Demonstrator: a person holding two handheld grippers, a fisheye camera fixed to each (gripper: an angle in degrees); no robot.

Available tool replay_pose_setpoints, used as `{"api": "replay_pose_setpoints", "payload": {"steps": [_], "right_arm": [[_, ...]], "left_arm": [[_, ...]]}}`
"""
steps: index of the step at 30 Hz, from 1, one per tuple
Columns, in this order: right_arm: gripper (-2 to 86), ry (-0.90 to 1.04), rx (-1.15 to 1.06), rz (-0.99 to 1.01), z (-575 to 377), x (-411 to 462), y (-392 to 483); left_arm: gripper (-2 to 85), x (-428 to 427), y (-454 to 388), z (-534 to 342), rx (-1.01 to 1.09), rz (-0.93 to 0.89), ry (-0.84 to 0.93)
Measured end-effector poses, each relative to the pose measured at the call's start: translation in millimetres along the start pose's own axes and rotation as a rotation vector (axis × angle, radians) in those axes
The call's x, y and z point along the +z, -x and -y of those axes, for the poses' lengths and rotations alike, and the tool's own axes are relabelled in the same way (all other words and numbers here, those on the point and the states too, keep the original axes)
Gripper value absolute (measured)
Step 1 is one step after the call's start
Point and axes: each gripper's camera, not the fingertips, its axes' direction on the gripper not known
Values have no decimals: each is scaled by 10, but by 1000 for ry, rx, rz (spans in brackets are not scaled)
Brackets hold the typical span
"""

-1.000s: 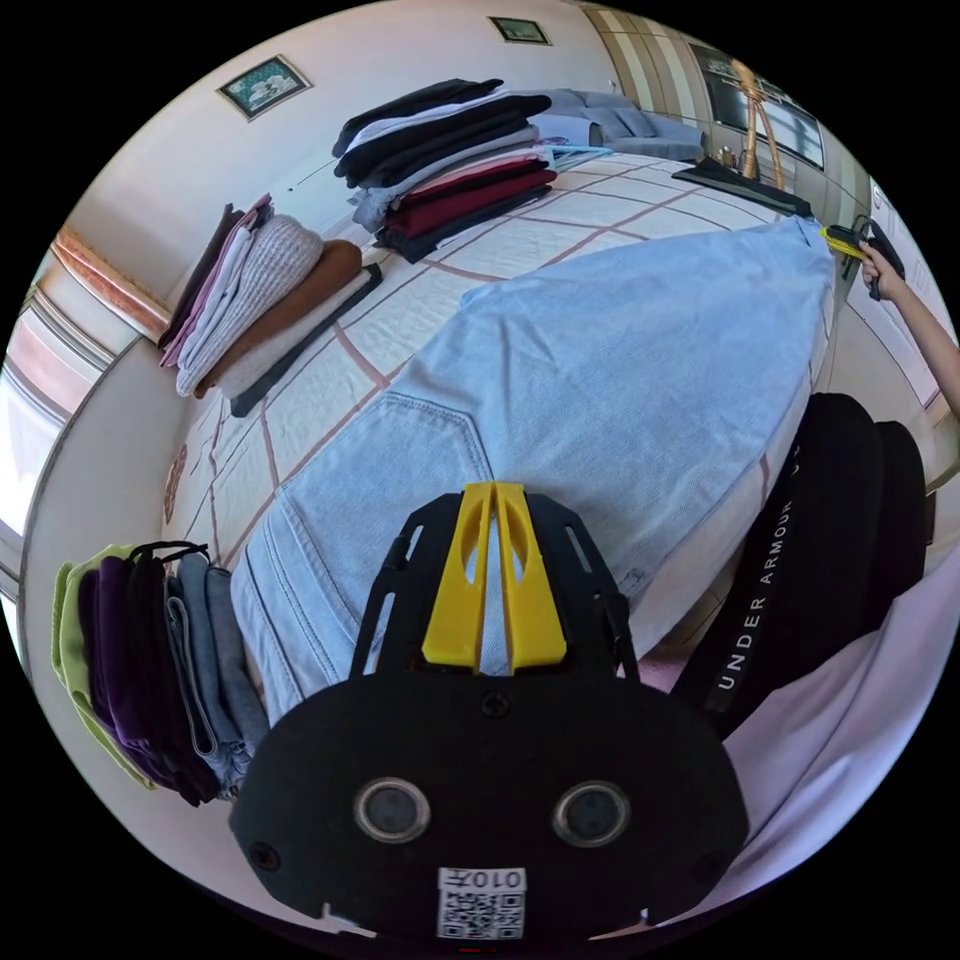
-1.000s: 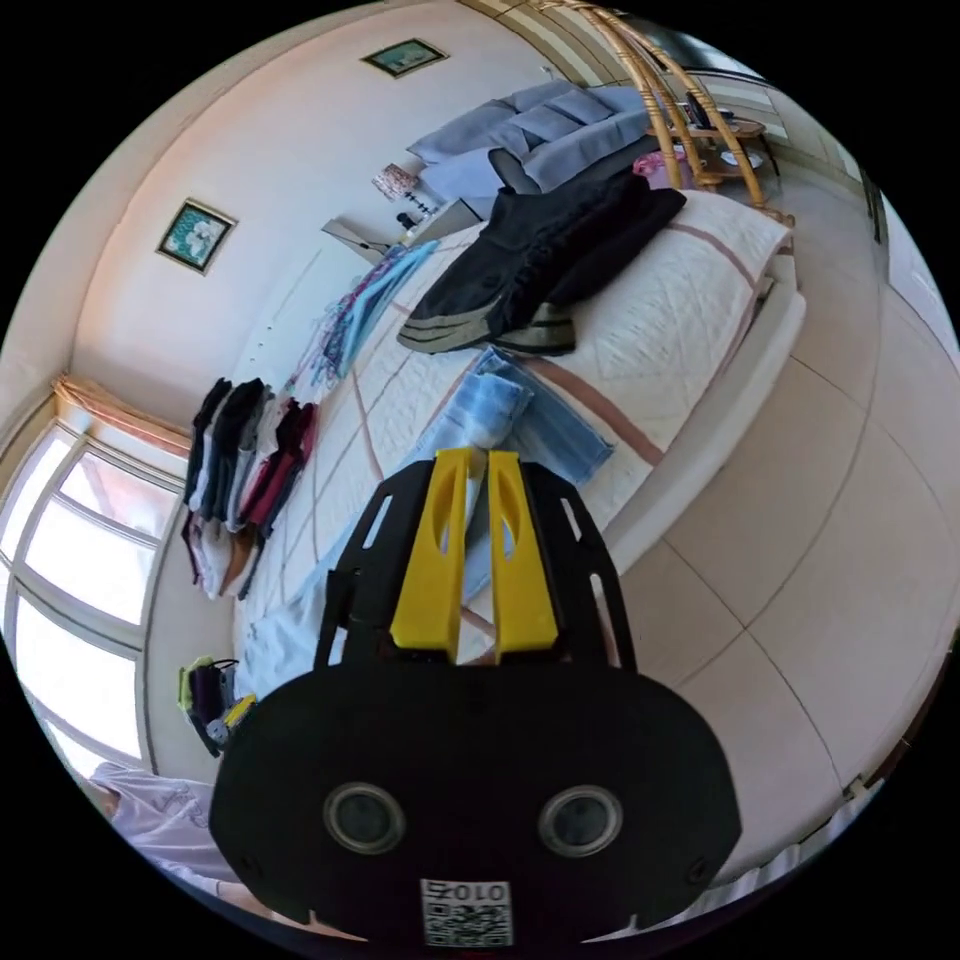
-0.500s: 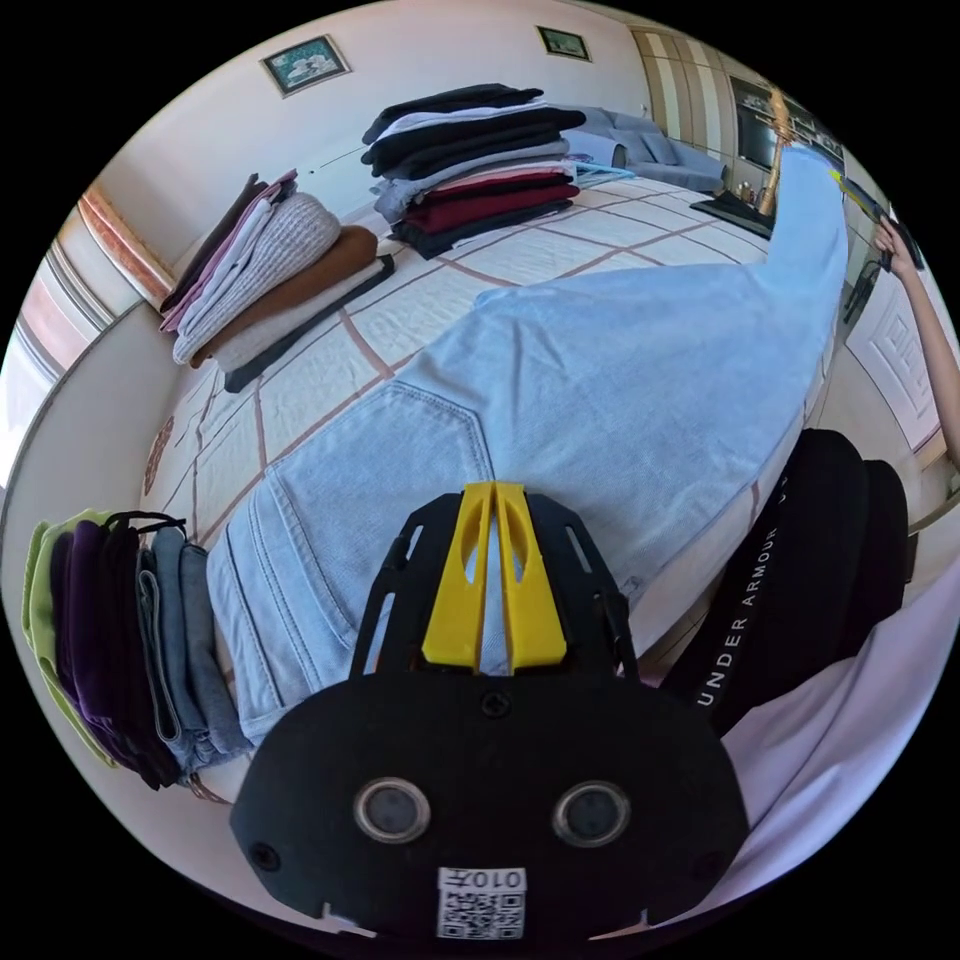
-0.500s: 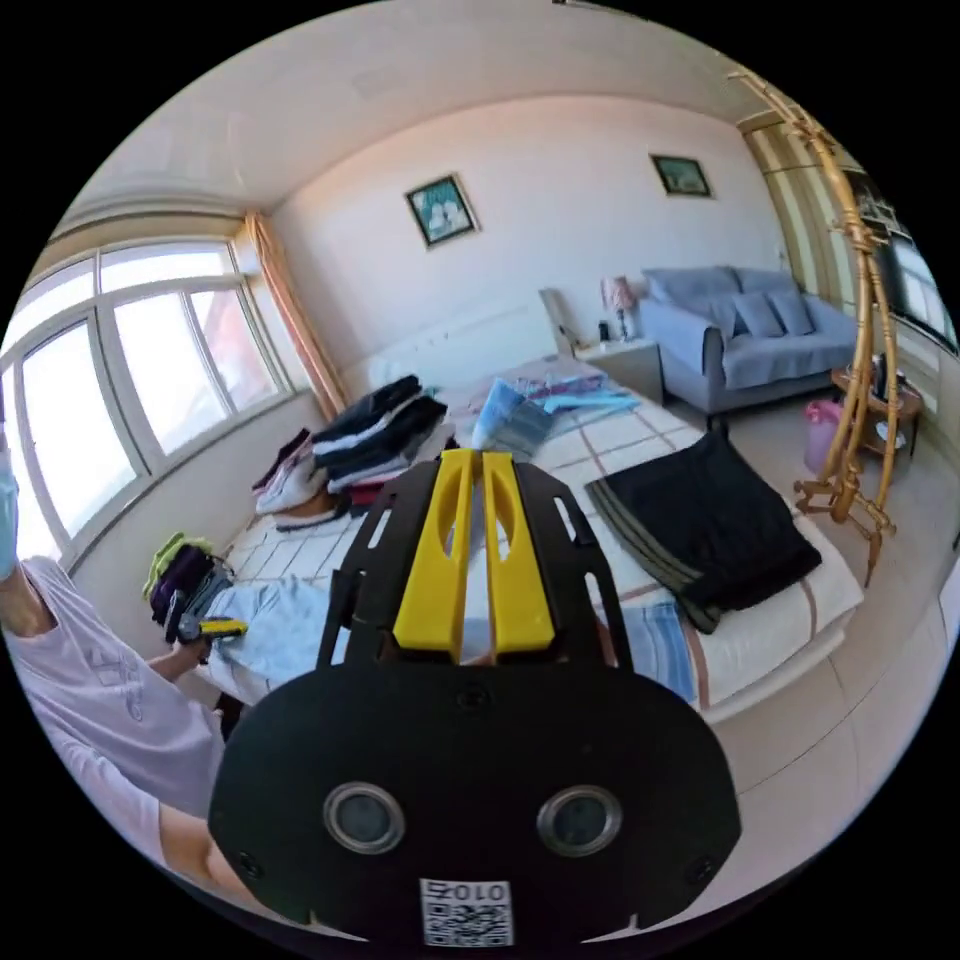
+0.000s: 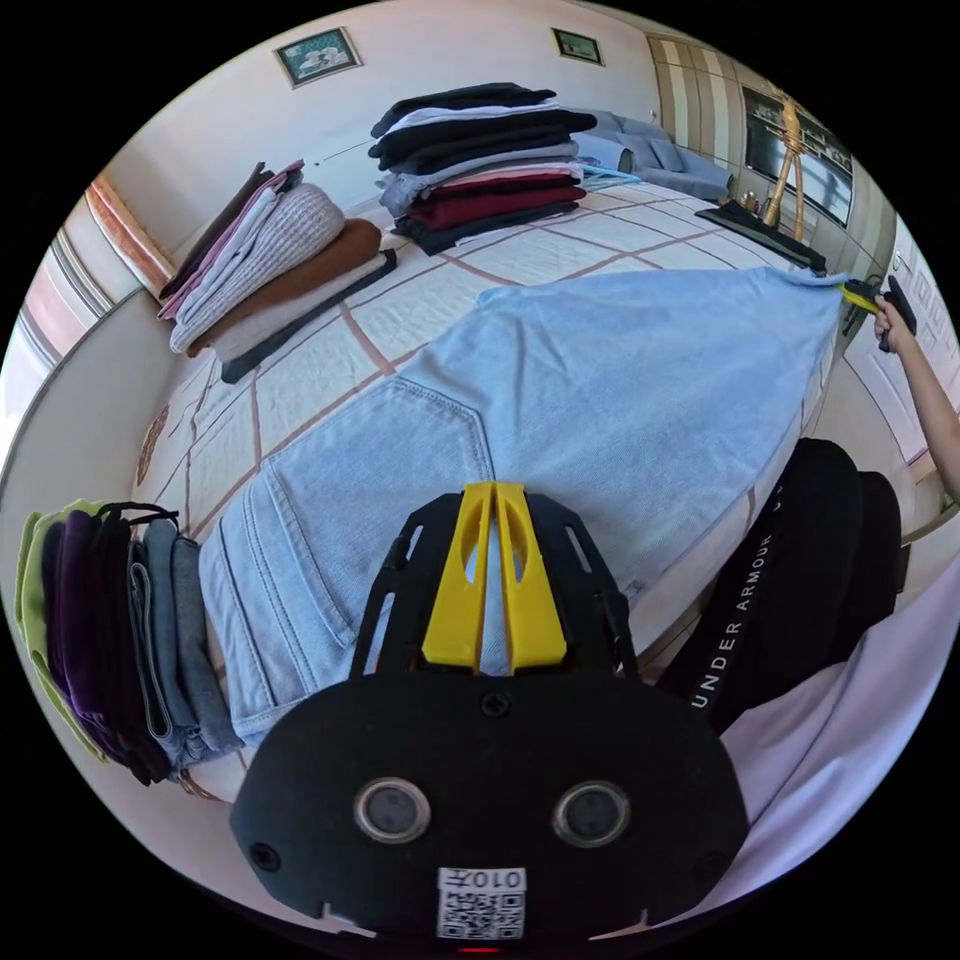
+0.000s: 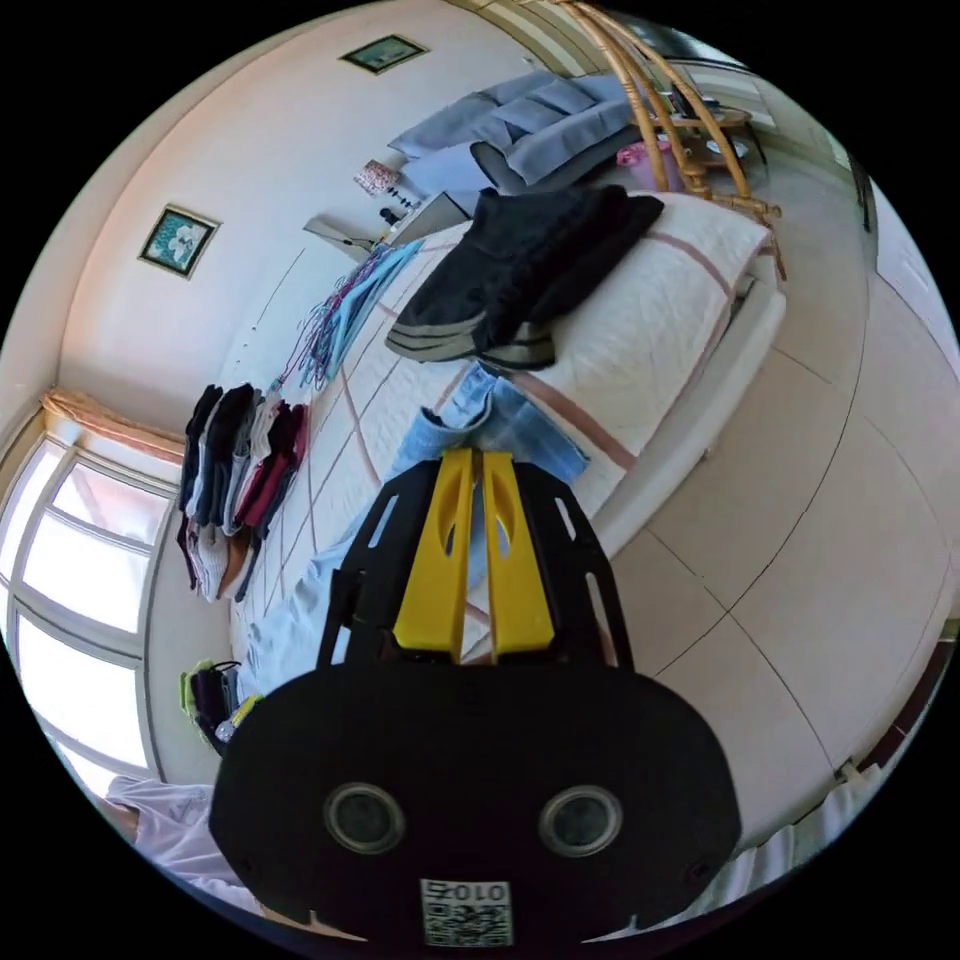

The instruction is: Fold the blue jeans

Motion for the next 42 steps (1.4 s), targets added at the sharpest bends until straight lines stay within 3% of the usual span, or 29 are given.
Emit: {"api": "replay_pose_setpoints", "payload": {"steps": [3, 8, 14, 19, 24, 28, 32, 34, 36, 42], "right_arm": [[38, -5, -50, -158, 29, -224, 397], [39, 280, 35, -311, 259, 457, 265], [46, 219, -1, -368, 153, 469, 353], [52, -10, -28, -503, -60, 139, 659], [52, -55, -191, -289, -137, 298, 951], [51, 37, -196, -305, -164, 814, 808], [60, -6, -205, -185, -255, 551, 659], [72, -219, -145, -176, -541, 145, 506], [84, -299, -30, -177, -757, 9, 273], [109, -287, 122, 12, -1192, 192, -172]], "left_arm": [[-2, -11, -16, -18, -9, 5, -5], [-2, -23, -26, -6, 15, 6, 4], [-3, -29, -25, -32, 3, -5, -5], [-2, -23, -15, -46, -3, -15, -10], [-2, -29, -43, -54, -3, -10, -15], [-2, -30, -86, -55, 5, 6, -18], [-2, -19, -102, -27, 15, 10, -9], [-3, -13, -97, -27, 14, 6, -12], [-2, -4, -85, -35, 4, -1, -19], [-3, 21, -60, -22, -9, -11, -22]]}}
